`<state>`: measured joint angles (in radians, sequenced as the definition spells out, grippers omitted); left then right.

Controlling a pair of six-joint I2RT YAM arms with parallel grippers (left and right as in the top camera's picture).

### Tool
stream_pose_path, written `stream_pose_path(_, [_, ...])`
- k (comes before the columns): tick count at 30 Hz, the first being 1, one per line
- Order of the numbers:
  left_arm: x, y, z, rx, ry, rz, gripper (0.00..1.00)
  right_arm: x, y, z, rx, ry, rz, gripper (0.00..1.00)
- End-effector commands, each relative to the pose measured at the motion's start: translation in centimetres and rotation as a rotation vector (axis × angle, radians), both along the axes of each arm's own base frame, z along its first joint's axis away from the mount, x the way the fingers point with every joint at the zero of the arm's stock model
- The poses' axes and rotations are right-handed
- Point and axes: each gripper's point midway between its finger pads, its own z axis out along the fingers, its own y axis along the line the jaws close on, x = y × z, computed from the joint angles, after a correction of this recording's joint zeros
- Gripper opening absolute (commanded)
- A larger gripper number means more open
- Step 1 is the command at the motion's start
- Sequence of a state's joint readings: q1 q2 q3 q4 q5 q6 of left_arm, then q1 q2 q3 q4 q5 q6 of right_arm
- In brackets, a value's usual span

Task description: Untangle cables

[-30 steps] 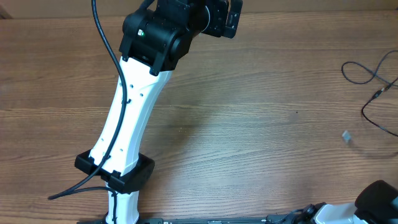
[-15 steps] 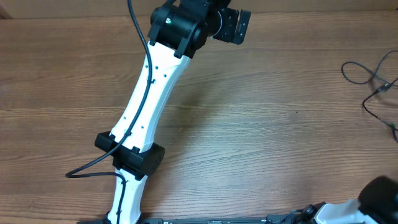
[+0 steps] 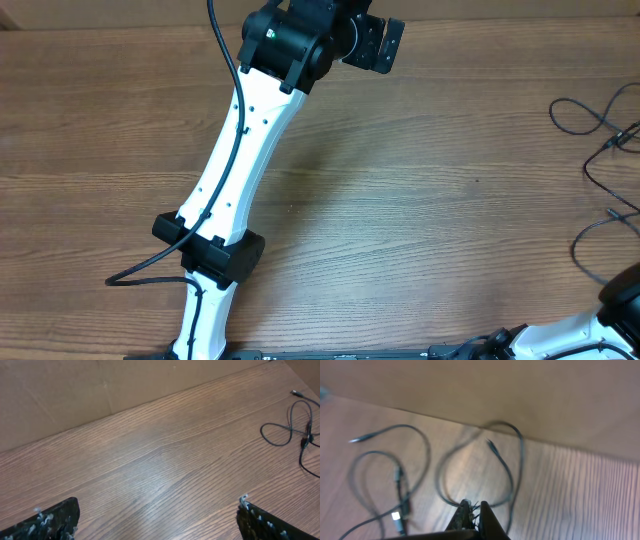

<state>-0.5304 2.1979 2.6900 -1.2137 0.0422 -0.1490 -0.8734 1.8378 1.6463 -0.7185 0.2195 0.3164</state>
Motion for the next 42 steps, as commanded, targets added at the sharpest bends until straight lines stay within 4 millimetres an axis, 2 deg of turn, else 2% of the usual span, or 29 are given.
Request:
stream_pose_path(1, [-0.3, -0.2, 0.6, -0.001, -0.015, -0.027, 1.00, -1.3, 0.5, -2.0, 0.062, -0.073, -0.101, 0.04])
stream_pose_path(7, [-0.3, -0.1, 0.5, 0.001, -0.014, -0.026, 1.00, -2.0, 1.3, -6.2, 0.105, -0.068, -0.121, 0.04])
stream_pose_path(8, [-0.3, -0.1, 0.6, 0.001, -0.015, -0.026, 1.00, -2.1, 1.5, -6.7, 0.110, -0.062, -0.122, 0.11])
stream_pose_path(9, [-0.3, -0.2, 0.6, 0.000, -0.017, -0.026, 1.00, -2.2, 1.6, -7.1, 0.113, -0.062, -0.122, 0.44])
stream_pose_path(10, [-0.3, -0.1, 0.6, 0.000, -0.017, -0.025, 1.00, -2.0, 1.6, -7.4, 0.115, -0.071, -0.114, 0.91])
stream_pose_path(11, [-0.3, -0.1, 0.6, 0.000, -0.017, -0.025, 1.00, -1.8, 1.8, -7.6, 0.120, -0.082, -0.104, 1.00])
stream_pose_path(13, [-0.2, -0.1, 0.6, 0.005, -0.021, -0.026, 1.00, -0.7, 2.2, -7.2, 0.139, -0.120, -0.054, 1.00])
stream_pose_path(15, [-0.2, -0.1, 0.6, 0.015, -0.028, -0.036, 1.00, 1.5, 3.2, -5.8, 0.153, -0.168, 0.079, 1.00])
stream_pose_path(17, [-0.1, 0.0, 0.7, 0.021, -0.034, -0.034, 1.00, 3.2, 4.0, -3.0, 0.128, -0.215, 0.154, 1.00])
stream_pose_path(19, [0.0, -0.1, 0.8, 0.017, -0.039, -0.034, 1.00, 5.0, 5.1, 1.1, 0.049, -0.236, 0.240, 1.00])
stream_pose_path(22, [0.1, -0.2, 1.0, 0.004, -0.043, -0.027, 1.00, 8.3, 8.7, 8.8, -0.106, -0.259, 0.437, 1.00])
stream_pose_path(24, [0.1, -0.2, 1.0, 0.003, -0.046, -0.027, 1.00, 10.6, 12.7, 14.0, -0.204, -0.302, 0.619, 1.00])
stream_pose_path(26, [0.1, -0.2, 1.0, 0.004, -0.045, -0.027, 1.00, 12.9, 18.7, 19.1, -0.301, -0.373, 0.866, 1.00])
stream_pose_path(28, [0.1, -0.1, 1.0, 0.006, -0.045, -0.027, 1.00, 14.2, 25.2, 23.5, -0.397, -0.465, 1.109, 1.00])
stream_pose_path(30, [0.1, -0.1, 1.0, 0.006, -0.045, -0.027, 1.00, 14.7, 31.8, 28.1, -0.524, -0.585, 1.322, 1.00])
stream_pose_path(33, [0.1, -0.1, 1.0, 0.008, -0.045, -0.029, 1.00, 14.2, 38.8, 34.3, -0.714, -0.788, 1.461, 1.00])
stream_pose_path(35, [0.0, 0.0, 0.8, 0.012, -0.038, -0.028, 1.00, 13.2, 42.7, 38.0, -0.845, -0.933, 1.514, 1.00])
stream_pose_path(38, [-0.1, 0.1, 0.6, 0.020, -0.028, -0.029, 1.00, 11.3, 46.4, 42.3, -1.009, -1.116, 1.529, 1.00])
stream_pose_path(40, [-0.2, 0.2, 0.4, 0.029, -0.025, -0.031, 1.00, 10.7, 48.1, 42.5, -1.002, -1.150, 1.571, 1.00])
stream_pose_path(42, [-0.3, 0.2, 0.3, 0.031, -0.020, -0.031, 1.00, 10.8, 48.3, 41.3, -0.930, -1.106, 1.601, 1.00])
